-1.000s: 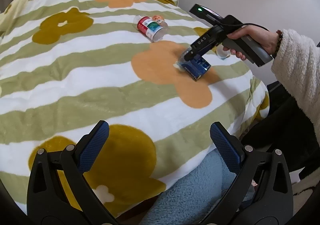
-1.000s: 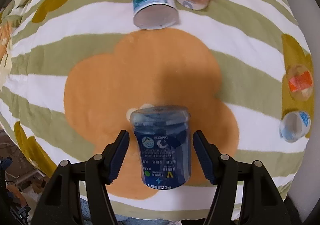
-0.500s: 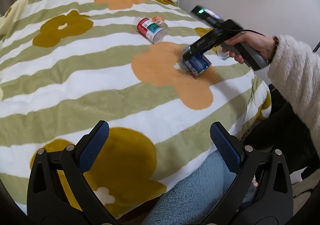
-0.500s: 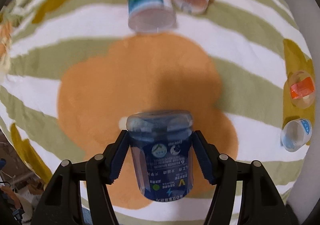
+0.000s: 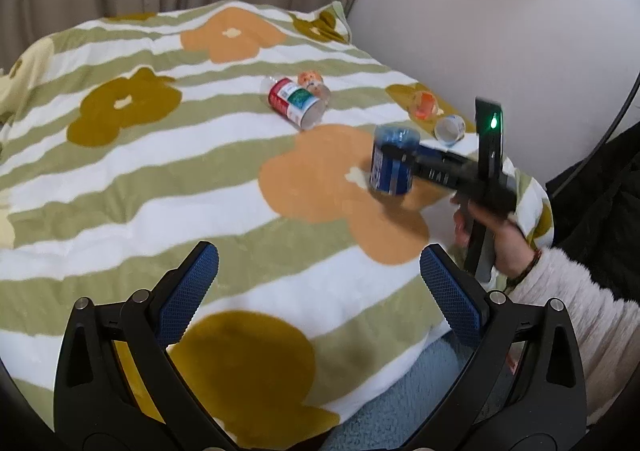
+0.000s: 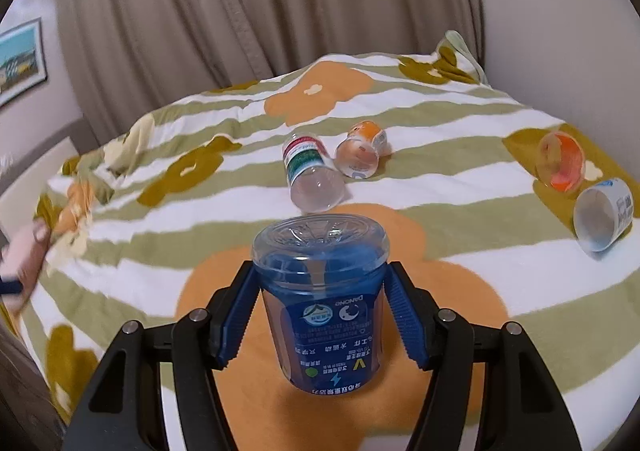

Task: Flip cup upside down
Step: 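Lower the blue cup with the right gripper, opening up, onto the bed cover, then open the right gripper and pull it back from the blue cup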

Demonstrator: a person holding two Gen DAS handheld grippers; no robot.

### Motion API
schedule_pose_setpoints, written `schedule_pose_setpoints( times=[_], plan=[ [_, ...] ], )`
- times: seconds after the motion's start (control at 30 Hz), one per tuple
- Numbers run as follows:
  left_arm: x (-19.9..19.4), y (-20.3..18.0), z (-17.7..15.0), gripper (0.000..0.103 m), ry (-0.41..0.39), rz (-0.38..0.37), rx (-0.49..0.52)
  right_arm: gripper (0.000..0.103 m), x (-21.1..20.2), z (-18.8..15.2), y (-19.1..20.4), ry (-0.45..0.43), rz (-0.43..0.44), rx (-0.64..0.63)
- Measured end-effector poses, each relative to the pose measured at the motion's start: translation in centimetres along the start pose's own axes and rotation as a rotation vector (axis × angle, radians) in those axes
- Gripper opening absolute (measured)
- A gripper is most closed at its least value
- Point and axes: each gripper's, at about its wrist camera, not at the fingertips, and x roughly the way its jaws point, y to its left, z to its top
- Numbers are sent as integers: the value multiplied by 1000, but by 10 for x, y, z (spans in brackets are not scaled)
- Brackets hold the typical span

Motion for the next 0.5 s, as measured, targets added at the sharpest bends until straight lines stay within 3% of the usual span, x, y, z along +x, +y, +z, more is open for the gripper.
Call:
schedule_pose_setpoints(
  times=[0.27, 0.5],
  plan=[
    [5, -6, 7, 101, 6, 5, 12, 60, 6, -3, -4, 48, 0, -78],
    [8, -15, 4, 101, 14, -9, 28, 60, 2, 1, -1, 184, -26, -141]
  ],
)
